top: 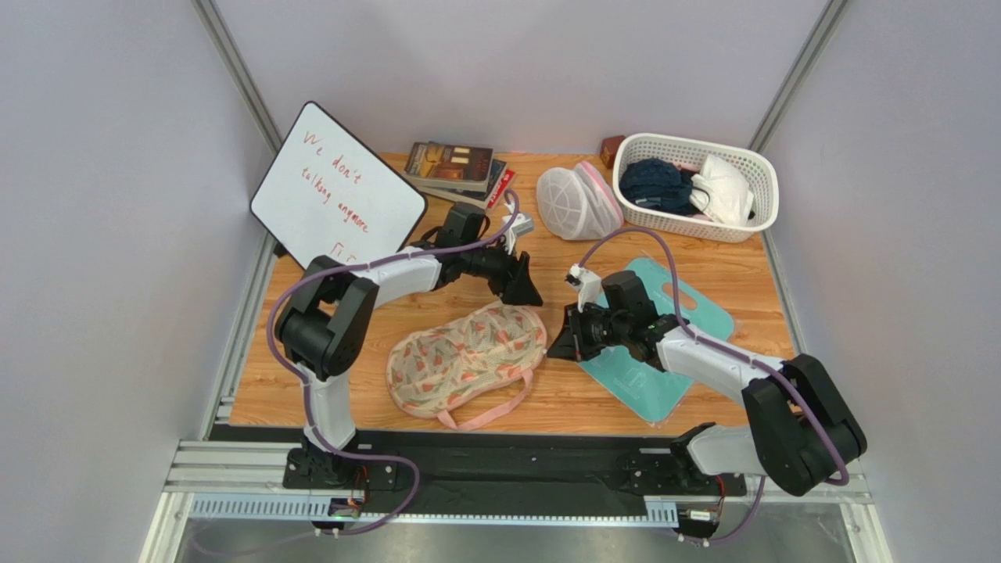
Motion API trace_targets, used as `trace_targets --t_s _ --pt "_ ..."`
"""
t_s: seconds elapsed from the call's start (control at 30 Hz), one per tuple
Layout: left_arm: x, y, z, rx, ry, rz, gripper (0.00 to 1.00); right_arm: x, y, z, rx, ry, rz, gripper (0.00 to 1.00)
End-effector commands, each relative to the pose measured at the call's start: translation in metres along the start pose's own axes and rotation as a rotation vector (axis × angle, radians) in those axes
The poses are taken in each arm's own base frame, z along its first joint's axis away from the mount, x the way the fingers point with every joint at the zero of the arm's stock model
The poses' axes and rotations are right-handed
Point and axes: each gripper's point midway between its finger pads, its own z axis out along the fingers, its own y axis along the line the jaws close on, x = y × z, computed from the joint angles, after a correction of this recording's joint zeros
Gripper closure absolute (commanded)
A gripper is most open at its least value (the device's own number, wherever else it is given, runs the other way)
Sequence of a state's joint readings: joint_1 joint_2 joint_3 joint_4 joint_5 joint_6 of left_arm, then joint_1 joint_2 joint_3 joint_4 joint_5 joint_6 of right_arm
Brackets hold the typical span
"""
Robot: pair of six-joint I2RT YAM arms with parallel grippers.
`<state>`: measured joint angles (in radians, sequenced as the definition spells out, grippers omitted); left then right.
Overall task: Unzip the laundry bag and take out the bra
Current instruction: Unzip the laundry bag at the center of the board.
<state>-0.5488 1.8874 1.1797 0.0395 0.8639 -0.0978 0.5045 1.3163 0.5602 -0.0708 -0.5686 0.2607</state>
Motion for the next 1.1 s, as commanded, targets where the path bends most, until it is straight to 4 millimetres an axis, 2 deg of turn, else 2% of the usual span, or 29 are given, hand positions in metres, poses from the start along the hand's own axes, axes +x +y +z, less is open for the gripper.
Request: trace_targets --t_s 0.0,0.07,0.27,0.4,0.6,0.7,0.73,0.83,1.0,1.07 --pt "-0.011 -0.011 0.009 0.122 -0.009 0.084 0.26 -0.019 0.012 -0.007 -0.058 -0.052 -0.049 1.0" --pt "-0.012 -0.012 0.014 0.133 0.001 0.096 0.26 -0.02 0.011 -0.008 -0.058 -0.056 -0.048 1.0" --pt "0.015 -0.015 0.031 0.178 0.089 0.057 0.26 -0.022 0.011 -0.008 -0.063 -0.057 -0.051 1.0" --pt "0.031 -0.024 0.033 0.208 0.137 0.034 0.26 -0.025 0.007 -0.008 -0.053 -0.066 -0.05 1.0" --pt "0.04 -0.03 0.029 0.21 0.158 0.024 0.3 -0.032 0.002 -0.009 -0.041 -0.081 -0.045 1.0" --pt "0.043 -0.031 0.027 0.209 0.167 0.016 0.38 -0.034 -0.002 -0.008 -0.033 -0.081 -0.039 1.0" --pt "0.045 -0.031 0.027 0.208 0.17 0.013 0.46 -0.034 -0.003 -0.008 -0.029 -0.08 -0.034 1.0" --pt "0.049 -0.03 0.027 0.201 0.177 0.005 0.61 -0.036 -0.004 -0.008 -0.027 -0.083 -0.035 1.0" --pt "0.049 -0.029 0.025 0.178 0.177 0.006 0.8 -0.039 -0.006 -0.009 -0.019 -0.089 -0.03 1.0" --pt "0.047 -0.028 0.024 0.163 0.173 0.013 0.92 -0.039 -0.006 -0.009 -0.02 -0.087 -0.032 1.0"
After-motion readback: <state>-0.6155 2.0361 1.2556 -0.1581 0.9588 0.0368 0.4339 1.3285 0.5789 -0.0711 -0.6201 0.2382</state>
